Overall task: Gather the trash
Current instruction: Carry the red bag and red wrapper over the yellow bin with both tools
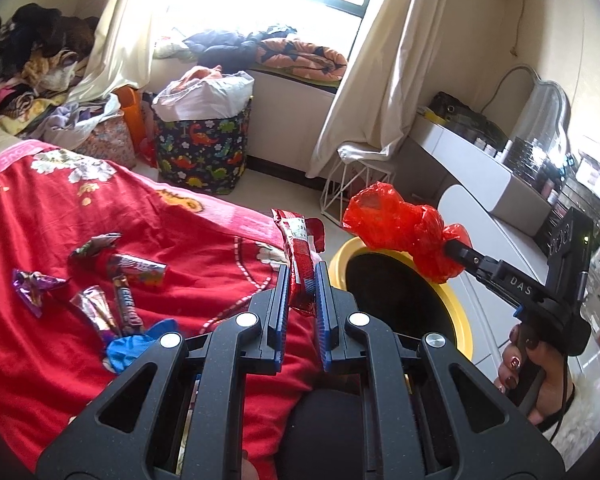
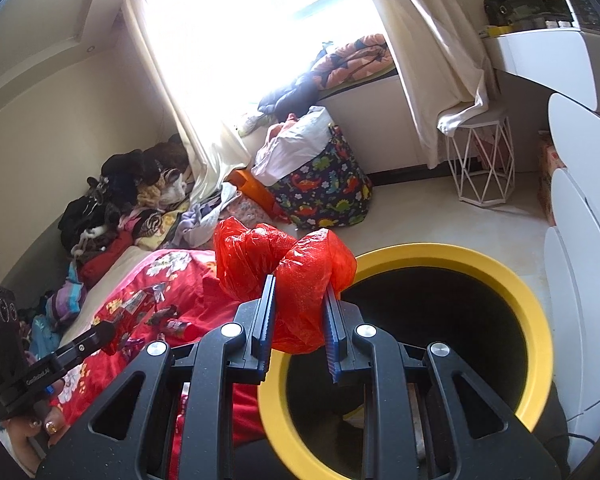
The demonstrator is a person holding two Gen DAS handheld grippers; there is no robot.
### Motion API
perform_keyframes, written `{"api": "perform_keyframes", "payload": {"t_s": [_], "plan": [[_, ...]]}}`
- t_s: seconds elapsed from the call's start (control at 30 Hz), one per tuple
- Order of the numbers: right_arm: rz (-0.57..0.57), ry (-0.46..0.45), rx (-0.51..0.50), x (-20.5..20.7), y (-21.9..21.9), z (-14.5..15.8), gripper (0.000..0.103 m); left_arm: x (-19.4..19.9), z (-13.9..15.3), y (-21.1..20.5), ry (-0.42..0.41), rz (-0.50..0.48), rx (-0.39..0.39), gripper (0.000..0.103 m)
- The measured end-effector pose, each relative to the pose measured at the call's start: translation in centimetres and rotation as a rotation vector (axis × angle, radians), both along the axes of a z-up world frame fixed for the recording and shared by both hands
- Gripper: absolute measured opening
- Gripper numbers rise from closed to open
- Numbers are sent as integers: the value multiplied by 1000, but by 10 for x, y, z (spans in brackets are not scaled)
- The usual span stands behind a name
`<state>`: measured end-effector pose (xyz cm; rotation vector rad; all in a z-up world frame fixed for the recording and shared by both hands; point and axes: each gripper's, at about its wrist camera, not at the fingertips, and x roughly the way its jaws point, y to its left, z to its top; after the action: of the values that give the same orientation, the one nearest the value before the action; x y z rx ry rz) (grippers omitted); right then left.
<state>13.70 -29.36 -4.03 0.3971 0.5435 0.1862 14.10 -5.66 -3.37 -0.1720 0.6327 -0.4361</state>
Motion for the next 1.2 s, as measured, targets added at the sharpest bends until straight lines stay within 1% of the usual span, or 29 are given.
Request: {"api": "perform_keyframes", "payload": {"t_s": [0.5, 0.77, 1.2], "plan": [[-89, 6, 5, -10, -37, -6, 21, -7, -5, -37, 5, -77, 30, 8], [-145, 37, 3, -13, -57, -14, 21, -9, -10, -58, 14, -119, 52, 8], [-185, 85, 10, -13, -75, -23, 21, -12, -23, -90, 31, -179, 82, 8]]}}
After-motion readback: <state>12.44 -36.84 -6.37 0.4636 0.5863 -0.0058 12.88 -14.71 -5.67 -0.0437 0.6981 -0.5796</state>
